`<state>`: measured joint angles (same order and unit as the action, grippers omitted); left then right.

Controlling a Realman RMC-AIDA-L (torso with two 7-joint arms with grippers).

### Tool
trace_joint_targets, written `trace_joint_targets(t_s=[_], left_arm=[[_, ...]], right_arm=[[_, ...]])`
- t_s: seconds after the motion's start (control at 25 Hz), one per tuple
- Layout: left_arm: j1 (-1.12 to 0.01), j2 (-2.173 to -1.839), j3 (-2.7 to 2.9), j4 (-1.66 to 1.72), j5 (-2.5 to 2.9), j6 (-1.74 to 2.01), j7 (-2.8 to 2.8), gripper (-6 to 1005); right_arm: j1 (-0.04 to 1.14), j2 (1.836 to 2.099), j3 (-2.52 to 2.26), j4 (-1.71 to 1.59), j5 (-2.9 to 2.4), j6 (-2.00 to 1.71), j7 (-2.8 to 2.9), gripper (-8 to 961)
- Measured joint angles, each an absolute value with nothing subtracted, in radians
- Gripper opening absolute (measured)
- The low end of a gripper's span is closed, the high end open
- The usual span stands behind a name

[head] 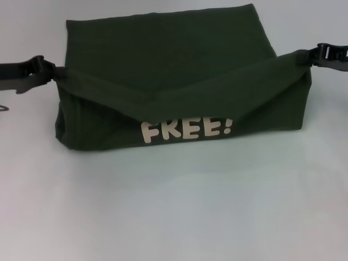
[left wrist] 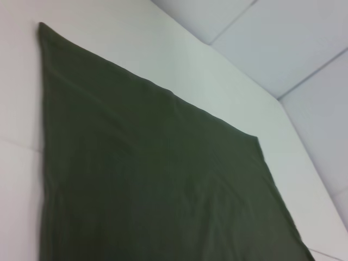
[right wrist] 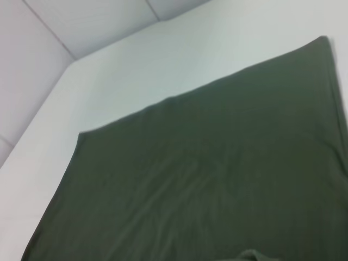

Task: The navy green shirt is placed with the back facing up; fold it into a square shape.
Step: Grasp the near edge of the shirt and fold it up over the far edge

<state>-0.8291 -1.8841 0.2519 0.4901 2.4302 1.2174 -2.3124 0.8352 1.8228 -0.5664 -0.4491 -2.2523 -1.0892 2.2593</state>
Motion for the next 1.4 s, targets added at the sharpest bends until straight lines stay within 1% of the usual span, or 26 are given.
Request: trace_joint_targets(t_s=[0.04, 0.08, 0.12, 0.24, 0.48, 0.64, 0.8, 0.92, 1.2, 1.4], left_arm=[[-0.828, -1.890, 0.250, 0.481, 2.428, 1.199, -2.306, 27], [-0.827, -1.897, 0.248, 0.477, 2.424, 1.180, -2.300, 27], [-0.825, -1.902, 0.247, 0.475, 2.419, 1.166, -2.295, 27], [-0.813, -1.915, 0.247, 0.469, 2.373, 1.113, -2.272, 27], [-0.808, -1.922, 0.252, 0.447, 2.324, 1.042, -2.231, 26], [-0.814, -1.929, 0.251, 0.423, 2.314, 1.003, -2.193, 26], [-0.816, -1.942, 0.252, 0.398, 2.261, 0.949, -2.139, 26], [-0.823, -1.949, 0.253, 0.383, 2.226, 0.917, -2.102, 26], [-0.840, -1.970, 0.253, 0.370, 2.163, 0.848, -2.027, 27], [-0.845, -1.988, 0.253, 0.354, 2.090, 0.790, -1.943, 26]], right_arm=[[0.835, 1.827, -0.566, -0.444, -2.245, -1.076, 2.252, 100], [0.831, 1.845, -0.565, -0.438, -2.215, -1.022, 2.229, 101], [0.831, 1.845, -0.565, -0.438, -2.215, -1.022, 2.229, 101], [0.821, 1.869, -0.566, -0.433, -2.159, -0.943, 2.189, 104], [0.829, 1.891, -0.569, -0.396, -2.105, -0.846, 2.117, 108], [0.837, 1.913, -0.576, -0.389, -2.104, -0.788, 2.100, 112], [0.839, 1.934, -0.575, -0.385, -2.103, -0.734, 2.084, 115], [0.839, 1.944, -0.574, -0.382, -2.088, -0.702, 2.065, 117], [0.844, 1.958, -0.574, -0.372, -2.050, -0.649, 2.013, 123], [0.852, 1.977, -0.577, -0.369, -2.027, -0.620, 1.970, 127]])
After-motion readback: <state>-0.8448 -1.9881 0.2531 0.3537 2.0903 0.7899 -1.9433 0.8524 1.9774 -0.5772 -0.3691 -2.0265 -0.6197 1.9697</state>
